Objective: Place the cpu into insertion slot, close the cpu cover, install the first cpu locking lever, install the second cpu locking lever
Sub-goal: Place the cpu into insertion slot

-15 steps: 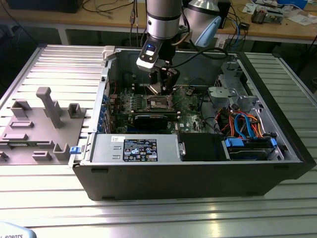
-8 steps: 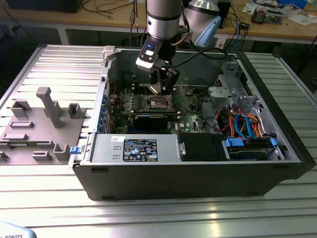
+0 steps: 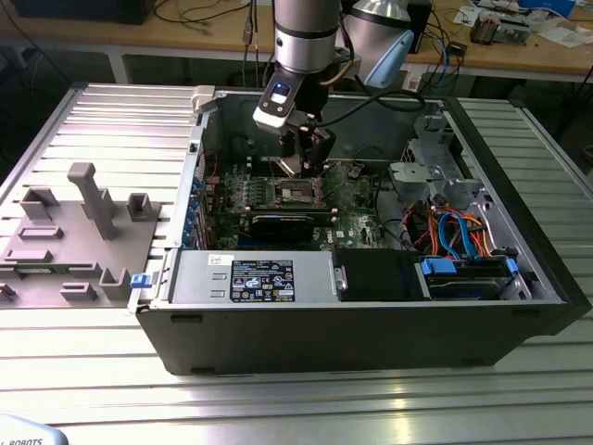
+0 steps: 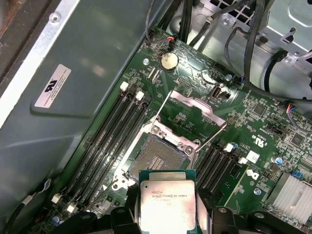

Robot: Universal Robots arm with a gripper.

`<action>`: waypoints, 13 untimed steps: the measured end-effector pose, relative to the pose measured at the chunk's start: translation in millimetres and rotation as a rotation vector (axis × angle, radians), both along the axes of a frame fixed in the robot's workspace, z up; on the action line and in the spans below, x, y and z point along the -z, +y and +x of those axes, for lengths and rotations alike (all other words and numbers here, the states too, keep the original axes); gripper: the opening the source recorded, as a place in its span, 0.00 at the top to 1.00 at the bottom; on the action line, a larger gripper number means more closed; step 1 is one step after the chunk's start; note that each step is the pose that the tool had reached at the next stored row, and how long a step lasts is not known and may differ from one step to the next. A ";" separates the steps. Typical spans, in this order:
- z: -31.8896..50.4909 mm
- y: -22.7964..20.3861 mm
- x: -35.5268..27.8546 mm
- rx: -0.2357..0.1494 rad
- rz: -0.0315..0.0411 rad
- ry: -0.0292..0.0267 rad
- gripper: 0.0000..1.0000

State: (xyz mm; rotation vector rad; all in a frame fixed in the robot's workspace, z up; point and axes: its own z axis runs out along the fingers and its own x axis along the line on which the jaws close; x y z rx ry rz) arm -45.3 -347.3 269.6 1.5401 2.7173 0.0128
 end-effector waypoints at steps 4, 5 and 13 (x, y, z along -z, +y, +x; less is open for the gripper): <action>0.0 0.0 0.0 0.010 0.0000 0.0000 0.45; 0.0 0.0 0.0 0.012 0.0000 0.0000 0.45; 0.0 0.0 0.0 0.031 0.0000 0.0000 0.45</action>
